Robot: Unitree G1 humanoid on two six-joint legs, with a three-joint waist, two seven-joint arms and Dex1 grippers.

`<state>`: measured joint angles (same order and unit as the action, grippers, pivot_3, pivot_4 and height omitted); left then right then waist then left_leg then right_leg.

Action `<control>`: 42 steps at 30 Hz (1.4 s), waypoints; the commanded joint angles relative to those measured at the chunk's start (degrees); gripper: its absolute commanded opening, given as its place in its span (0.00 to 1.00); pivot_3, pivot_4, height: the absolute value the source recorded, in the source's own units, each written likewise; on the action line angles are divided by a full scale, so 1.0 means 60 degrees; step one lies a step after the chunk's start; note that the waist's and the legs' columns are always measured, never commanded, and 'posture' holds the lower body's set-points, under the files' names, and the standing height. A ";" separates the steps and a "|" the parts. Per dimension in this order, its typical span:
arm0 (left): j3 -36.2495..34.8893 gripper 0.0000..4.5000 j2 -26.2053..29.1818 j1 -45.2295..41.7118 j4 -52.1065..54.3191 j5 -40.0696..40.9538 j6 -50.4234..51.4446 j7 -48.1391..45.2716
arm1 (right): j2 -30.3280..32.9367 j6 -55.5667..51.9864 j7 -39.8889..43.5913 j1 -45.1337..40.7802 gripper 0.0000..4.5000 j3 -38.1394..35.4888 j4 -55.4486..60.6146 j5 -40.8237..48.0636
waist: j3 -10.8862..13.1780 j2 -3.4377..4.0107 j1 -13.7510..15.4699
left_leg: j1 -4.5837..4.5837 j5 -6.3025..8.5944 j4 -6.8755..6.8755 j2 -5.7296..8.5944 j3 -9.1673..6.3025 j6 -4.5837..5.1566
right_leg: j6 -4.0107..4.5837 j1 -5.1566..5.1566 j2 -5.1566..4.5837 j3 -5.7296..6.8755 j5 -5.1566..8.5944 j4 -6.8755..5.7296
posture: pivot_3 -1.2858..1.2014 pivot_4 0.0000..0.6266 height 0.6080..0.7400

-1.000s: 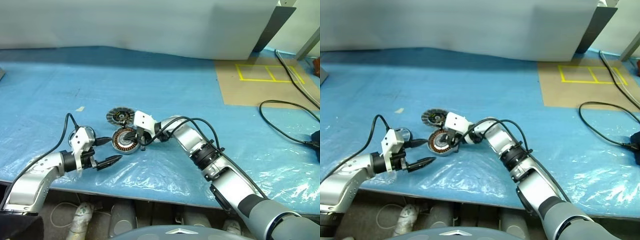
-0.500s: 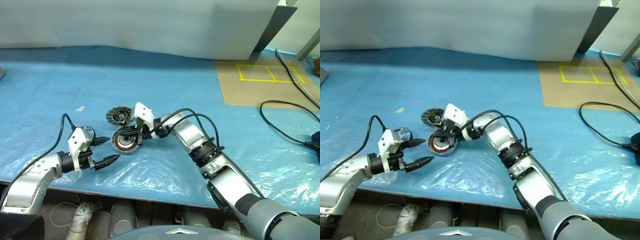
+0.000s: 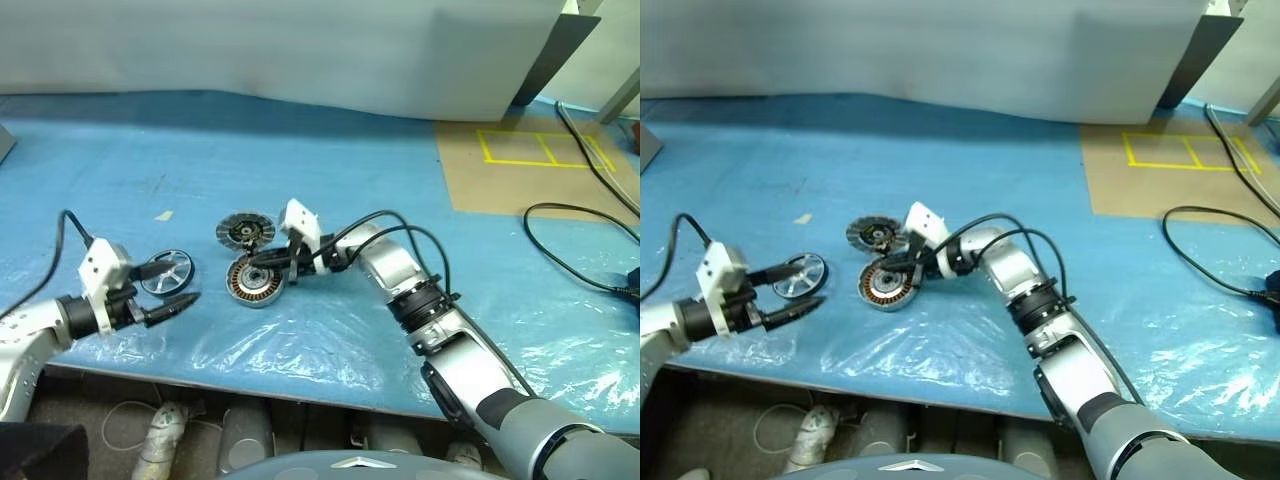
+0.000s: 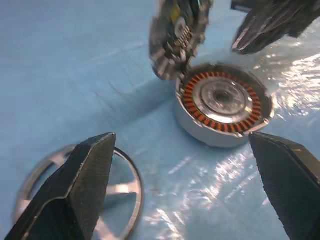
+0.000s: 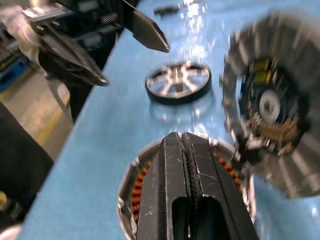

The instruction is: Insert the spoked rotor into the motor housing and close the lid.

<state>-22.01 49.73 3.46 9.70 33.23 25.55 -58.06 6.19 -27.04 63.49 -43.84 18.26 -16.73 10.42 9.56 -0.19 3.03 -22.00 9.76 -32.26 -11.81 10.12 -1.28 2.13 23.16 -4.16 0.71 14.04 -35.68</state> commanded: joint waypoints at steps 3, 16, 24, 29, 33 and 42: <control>0.0029 1.00 0.0897 -0.1594 -0.1077 -0.0283 -0.0033 -0.0330 | 0.0825 -0.0856 -0.0139 0.0442 0.00 -0.0390 0.1756 0.0520 | -0.0002 -0.0007 0.0066 | -0.0002 -0.0002 0.0001 0.0001 0.0000 -0.0003 | 0.0000 0.0001 0.0000 0.0000 0.0000 0.0001 | 0.52 0.24 1.00; 0.3398 1.00 0.1928 -0.4641 -0.5036 -0.3204 -0.2639 -0.3327 | 0.1671 -0.1438 -0.1148 0.1160 0.00 -0.0654 0.2908 0.0669 | -0.0002 -0.0010 0.0174 | -0.0014 -0.0003 0.0005 0.0005 0.0001 -0.0009 | -0.0002 0.0018 0.0005 -0.0003 -0.0001 -0.0002 | 0.52 0.24 1.00; 0.4150 1.00 0.1536 -0.5635 -0.6545 -0.4255 -0.3878 -0.3578 | 0.1820 -0.1425 -0.1686 0.1404 0.00 -0.0649 0.2987 0.0652 | -0.0002 -0.0010 0.0180 | -0.0014 -0.0003 0.0002 0.0005 0.0001 -0.0010 | -0.0002 0.0015 -0.0006 -0.0001 -0.0001 -0.0006 | 0.52 0.24 1.00; 0.4097 0.73 0.1482 -0.5698 -0.6837 -0.4316 -0.4092 -0.3776 | 0.1890 -0.1495 -0.1867 0.1582 0.00 -0.0610 0.3137 0.0714 | -0.0002 -0.0011 0.0171 | -0.0017 -0.0003 0.0004 0.0004 0.0001 -0.0011 | -0.0002 0.0018 -0.0004 0.0003 -0.0001 -0.0007 | 0.52 0.24 1.00; 0.4165 0.66 0.1387 -0.5681 -0.6705 -0.4314 -0.3892 -0.3890 | 0.1872 -0.1497 -0.1985 0.1583 0.00 -0.0568 0.3120 0.0716 | -0.0002 -0.0011 0.0184 | -0.0017 -0.0003 0.0003 0.0003 0.0001 -0.0011 | -0.0002 0.0018 -0.0005 0.0003 -0.0001 -0.0009 | 0.52 0.24 1.00; 0.4533 0.66 0.1261 -0.5360 -0.6580 -0.4674 -0.4034 -0.3999 | 0.1863 -0.1387 -0.2104 0.1630 0.00 -0.0456 0.2849 0.0593 | -0.0002 -0.0011 0.0189 | -0.0017 -0.0003 0.0004 0.0003 0.0001 -0.0011 | -0.0002 0.0018 -0.0005 0.0003 -0.0001 -0.0008 | 0.52 0.24 1.00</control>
<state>5.04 57.18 -28.92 -30.86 5.80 2.22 -82.02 17.53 -36.22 50.97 -34.16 15.80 -0.59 13.52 9.55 -0.25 4.16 -22.10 9.74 -32.24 -11.79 10.13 -1.34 2.12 23.26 -4.19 0.73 14.03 -35.73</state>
